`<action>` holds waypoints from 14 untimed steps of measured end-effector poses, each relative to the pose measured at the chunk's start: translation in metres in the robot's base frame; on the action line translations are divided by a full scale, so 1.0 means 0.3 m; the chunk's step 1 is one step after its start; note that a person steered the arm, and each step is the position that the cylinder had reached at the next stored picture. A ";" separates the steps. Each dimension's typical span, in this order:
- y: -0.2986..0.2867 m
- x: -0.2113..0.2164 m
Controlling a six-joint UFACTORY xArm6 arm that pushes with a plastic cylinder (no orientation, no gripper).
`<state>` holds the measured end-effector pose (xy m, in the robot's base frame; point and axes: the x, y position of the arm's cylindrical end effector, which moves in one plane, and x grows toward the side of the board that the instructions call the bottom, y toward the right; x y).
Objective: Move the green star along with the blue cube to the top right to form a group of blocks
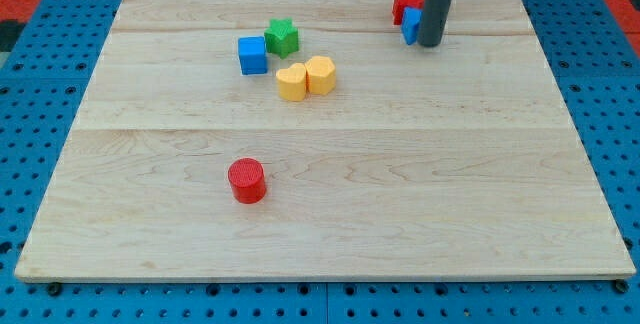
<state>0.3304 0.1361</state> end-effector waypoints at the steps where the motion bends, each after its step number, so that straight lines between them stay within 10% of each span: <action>1: -0.118 0.095; 3: -0.464 0.485; 5: -1.033 0.324; 9: -0.707 0.009; 13: -1.099 -0.100; 14: -0.936 -0.204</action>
<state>0.2692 -0.1447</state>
